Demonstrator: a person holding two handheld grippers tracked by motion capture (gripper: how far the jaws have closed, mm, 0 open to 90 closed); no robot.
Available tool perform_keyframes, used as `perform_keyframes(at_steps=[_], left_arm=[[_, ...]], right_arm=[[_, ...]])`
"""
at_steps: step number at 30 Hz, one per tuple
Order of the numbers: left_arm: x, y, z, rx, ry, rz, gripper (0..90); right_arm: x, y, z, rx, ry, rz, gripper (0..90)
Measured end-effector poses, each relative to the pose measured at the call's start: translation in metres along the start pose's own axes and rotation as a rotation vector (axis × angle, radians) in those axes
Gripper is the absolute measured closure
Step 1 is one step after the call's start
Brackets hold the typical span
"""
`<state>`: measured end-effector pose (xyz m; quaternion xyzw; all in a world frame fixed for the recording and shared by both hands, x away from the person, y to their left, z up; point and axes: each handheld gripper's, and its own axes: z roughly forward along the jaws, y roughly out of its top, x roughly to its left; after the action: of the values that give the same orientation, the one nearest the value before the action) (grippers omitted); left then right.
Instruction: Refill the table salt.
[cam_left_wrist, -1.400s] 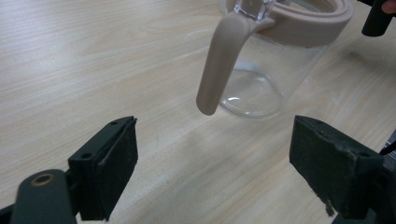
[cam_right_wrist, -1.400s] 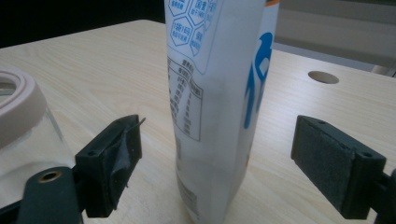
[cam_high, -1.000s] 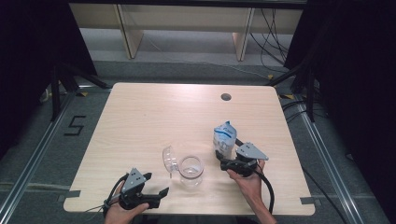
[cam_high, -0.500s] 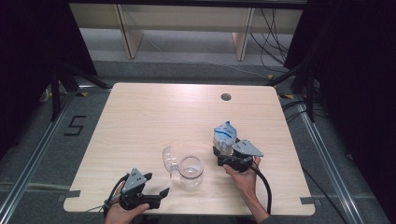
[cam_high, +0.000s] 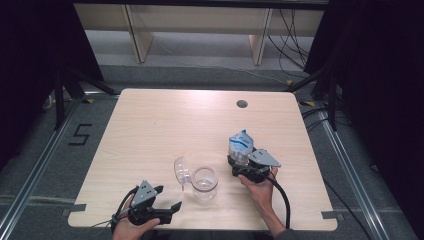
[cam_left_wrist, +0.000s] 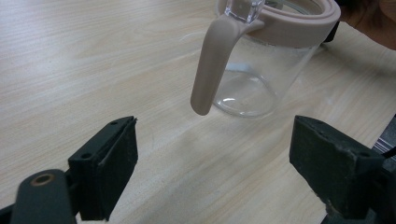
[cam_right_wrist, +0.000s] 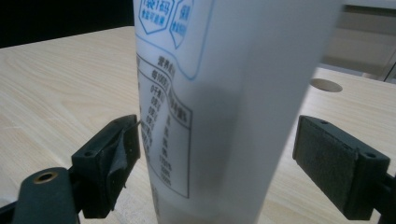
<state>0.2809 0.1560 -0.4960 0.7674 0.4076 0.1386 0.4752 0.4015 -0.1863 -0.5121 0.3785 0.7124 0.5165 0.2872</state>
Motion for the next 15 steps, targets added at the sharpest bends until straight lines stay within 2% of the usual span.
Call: perform_keyframes(at_steps=[13,14,15], left_arm=[[0.0003,-0.0001,-0.0001,0.0,-0.004,-0.001,15.0],[0.0003,-0.0001,0.0,0.001,-0.004,0.0,15.0],[0.0001,-0.0001,-0.0003,0.004,-0.002,0.002,15.0]], right_arm=[[0.0015,0.0001,0.0044,-0.025,-0.007,-0.021,19.5],[0.0017,-0.0003,0.0053,-0.02,0.006,-0.002,19.6],[0.0003,-0.0009,0.005,-0.021,-0.016,-0.009,20.0]])
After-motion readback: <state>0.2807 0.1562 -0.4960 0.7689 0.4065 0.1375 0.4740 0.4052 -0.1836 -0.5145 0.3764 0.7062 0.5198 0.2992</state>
